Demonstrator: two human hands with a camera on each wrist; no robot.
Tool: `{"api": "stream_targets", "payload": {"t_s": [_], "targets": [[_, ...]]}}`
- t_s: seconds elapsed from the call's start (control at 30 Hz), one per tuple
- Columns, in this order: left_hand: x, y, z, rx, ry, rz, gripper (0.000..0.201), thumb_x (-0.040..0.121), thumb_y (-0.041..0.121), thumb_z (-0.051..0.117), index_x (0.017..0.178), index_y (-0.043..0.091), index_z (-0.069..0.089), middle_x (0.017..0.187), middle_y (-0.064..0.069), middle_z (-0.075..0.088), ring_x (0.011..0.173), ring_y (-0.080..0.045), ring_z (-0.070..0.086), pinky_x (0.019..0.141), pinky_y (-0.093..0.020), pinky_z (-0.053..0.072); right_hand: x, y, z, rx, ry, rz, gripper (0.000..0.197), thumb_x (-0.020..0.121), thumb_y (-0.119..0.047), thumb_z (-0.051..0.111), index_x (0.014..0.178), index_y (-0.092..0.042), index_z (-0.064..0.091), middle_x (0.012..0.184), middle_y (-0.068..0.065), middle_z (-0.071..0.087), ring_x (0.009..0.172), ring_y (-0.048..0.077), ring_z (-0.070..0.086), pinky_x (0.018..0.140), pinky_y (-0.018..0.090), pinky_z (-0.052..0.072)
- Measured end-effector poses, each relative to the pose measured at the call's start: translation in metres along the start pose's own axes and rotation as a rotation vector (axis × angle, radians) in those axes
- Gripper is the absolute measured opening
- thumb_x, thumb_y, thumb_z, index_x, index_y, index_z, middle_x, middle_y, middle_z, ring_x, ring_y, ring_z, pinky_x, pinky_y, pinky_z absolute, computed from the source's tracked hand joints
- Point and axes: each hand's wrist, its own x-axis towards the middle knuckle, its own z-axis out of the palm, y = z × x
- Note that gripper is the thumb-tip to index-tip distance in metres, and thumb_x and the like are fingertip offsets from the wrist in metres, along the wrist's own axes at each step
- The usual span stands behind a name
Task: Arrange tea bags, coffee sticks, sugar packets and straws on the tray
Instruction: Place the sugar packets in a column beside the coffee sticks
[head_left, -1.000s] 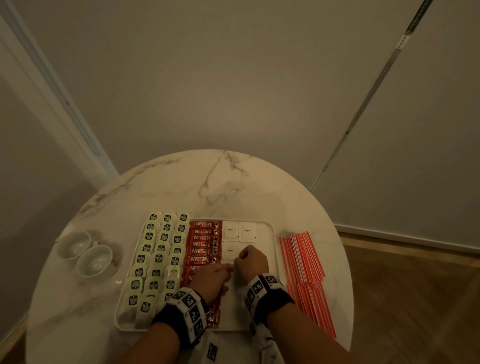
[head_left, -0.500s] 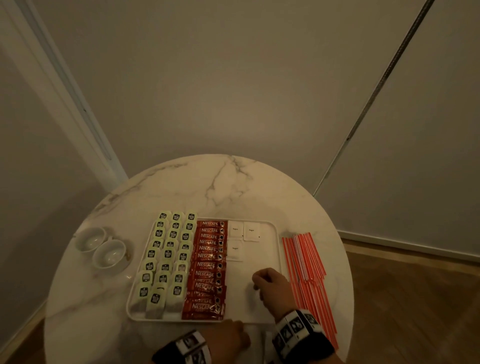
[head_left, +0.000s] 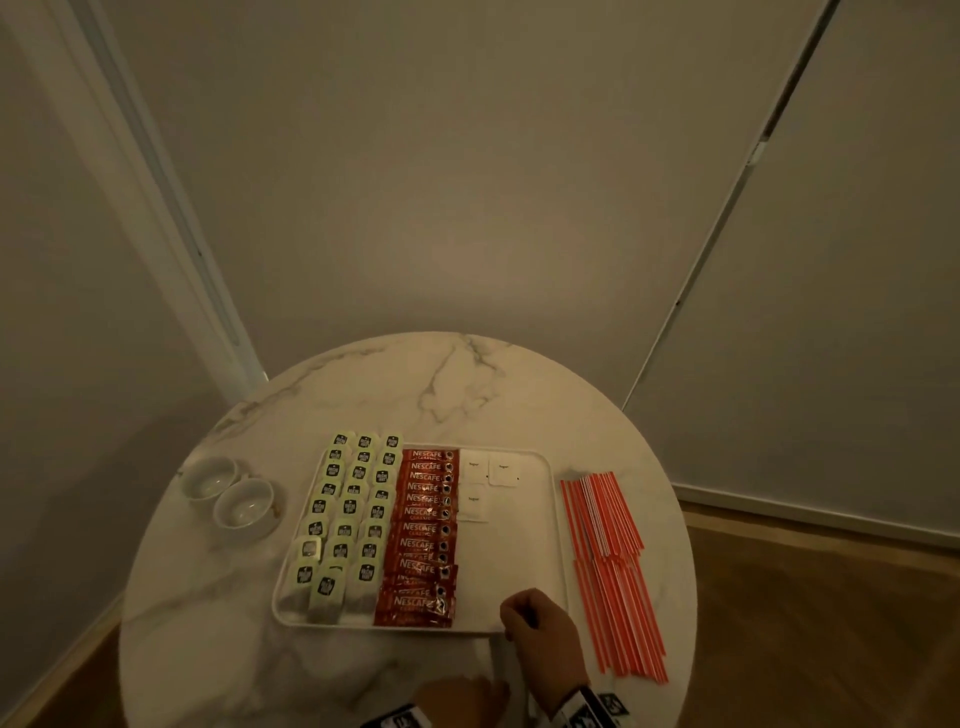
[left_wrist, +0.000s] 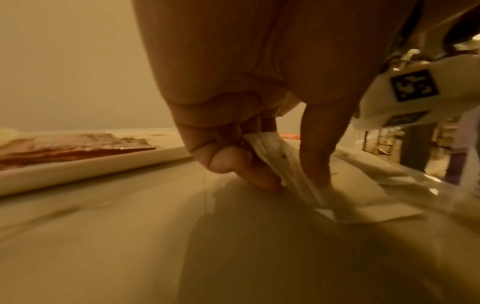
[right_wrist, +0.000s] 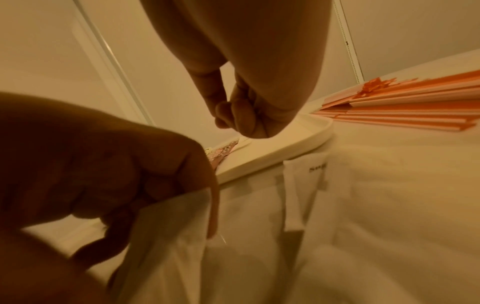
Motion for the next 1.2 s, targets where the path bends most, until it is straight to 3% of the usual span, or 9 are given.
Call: {"api": "stream_targets", "payload": {"t_s": [0.13, 0.27, 0.4, 0.53, 0.7, 0.87, 0.97, 1.07, 1.2], "targets": [[-0.001, -0.021, -0.021, -0.235, 0.081, 0.149, 0.019, 0.094, 0.021, 0.047, 0.108, 0.018, 0.058, 0.113, -0.004, 0.06, 0.108, -0.016, 0.054, 0.088, -0.02, 0.04, 0.0, -0.004, -0.002, -0.103, -0.059, -0.054, 0.008, 0.089, -0.025, 0.062, 0.081, -0.023, 0.062, 0.08, -0.004, 0.065, 0.078, 0.006, 0.06, 0.069, 0.015, 0.044], [-0.003, -0.05, -0.046, -0.471, 0.104, 0.178, 0.01, 0.083, 0.033, 0.06, 0.075, 0.033, 0.054, 0.082, 0.012, 0.055, 0.08, -0.006, 0.055, 0.078, -0.025, 0.051, 0.0, -0.007, -0.004, -0.265, -0.186, -0.056, 0.019, 0.086, -0.048, 0.06, 0.088, -0.029, 0.061, 0.091, -0.005, 0.064, 0.089, 0.009, 0.06, 0.083, 0.028, 0.051], [-0.002, -0.062, -0.064, -0.847, 0.179, 0.093, 0.011, 0.084, 0.027, 0.065, 0.092, 0.021, 0.063, 0.097, -0.003, 0.062, 0.086, -0.016, 0.061, 0.07, -0.026, 0.054, -0.008, -0.032, -0.01, 0.014, -0.372, 0.054, 0.032, 0.088, -0.051, 0.06, 0.106, -0.024, 0.059, 0.099, 0.0, 0.067, 0.083, 0.014, 0.065, 0.065, 0.026, 0.053], [-0.007, -0.061, -0.085, -1.337, 0.184, 0.07, 0.024, 0.081, 0.005, 0.061, 0.104, 0.011, 0.061, 0.111, -0.017, 0.062, 0.101, -0.035, 0.062, 0.09, -0.052, 0.053, -0.012, -0.058, -0.018, 0.286, -0.389, -0.029, 0.024, 0.09, -0.02, 0.065, 0.109, -0.008, 0.056, 0.093, 0.013, 0.068, 0.068, 0.021, 0.063, 0.057, 0.03, 0.05], [-0.007, -0.06, -0.103, -1.83, 0.202, 0.184, 0.035, 0.084, 0.002, 0.052, 0.119, 0.0, 0.054, 0.117, -0.024, 0.062, 0.109, -0.043, 0.058, 0.099, -0.059, 0.043, -0.006, -0.085, -0.03, 0.429, -0.322, -0.107, 0.012, 0.089, -0.005, 0.061, 0.099, 0.002, 0.057, 0.08, 0.014, 0.063, 0.06, 0.019, 0.057, 0.054, 0.029, 0.047], [-0.008, -0.058, -0.113, -1.854, 0.351, 0.206, 0.033, 0.069, -0.014, 0.035, 0.093, -0.001, 0.053, 0.085, -0.022, 0.06, 0.072, -0.031, 0.057, 0.069, -0.04, 0.048, 0.002, -0.098, -0.037, 0.554, -0.298, -0.076, 0.009, 0.089, -0.001, 0.061, 0.084, -0.004, 0.054, 0.075, 0.012, 0.063, 0.059, 0.022, 0.058, 0.048, 0.029, 0.043], [-0.013, -0.05, -0.113, -1.805, 0.29, 0.239, 0.025, 0.08, -0.009, 0.043, 0.1, 0.004, 0.05, 0.069, -0.008, 0.051, 0.052, -0.016, 0.042, 0.052, -0.028, 0.039, 0.004, -0.1, -0.036, 0.561, -0.224, -0.123, 0.014, 0.088, -0.001, 0.061, 0.079, -0.007, 0.052, 0.083, 0.011, 0.065, 0.065, 0.022, 0.06, 0.048, 0.029, 0.044], [-0.016, -0.042, -0.111, -1.815, 0.206, 0.291, 0.025, 0.089, 0.019, 0.059, 0.106, 0.002, 0.053, 0.069, -0.006, 0.055, 0.047, -0.011, 0.038, 0.046, -0.025, 0.04, 0.007, -0.099, -0.032, 0.389, -0.031, -0.34, 0.015, 0.083, 0.004, 0.063, 0.08, -0.009, 0.058, 0.099, 0.008, 0.063, 0.086, 0.019, 0.063, 0.06, 0.028, 0.053], [-0.015, -0.039, -0.113, -1.72, 0.302, 0.297, 0.031, 0.08, 0.015, 0.065, 0.104, -0.002, 0.059, 0.08, -0.014, 0.059, 0.055, -0.014, 0.049, 0.051, -0.025, 0.049, 0.011, -0.101, -0.027, 0.159, -0.006, -0.506, 0.026, 0.079, 0.011, 0.063, 0.082, -0.015, 0.062, 0.106, -0.001, 0.056, 0.097, 0.004, 0.057, 0.074, 0.025, 0.056]]}}
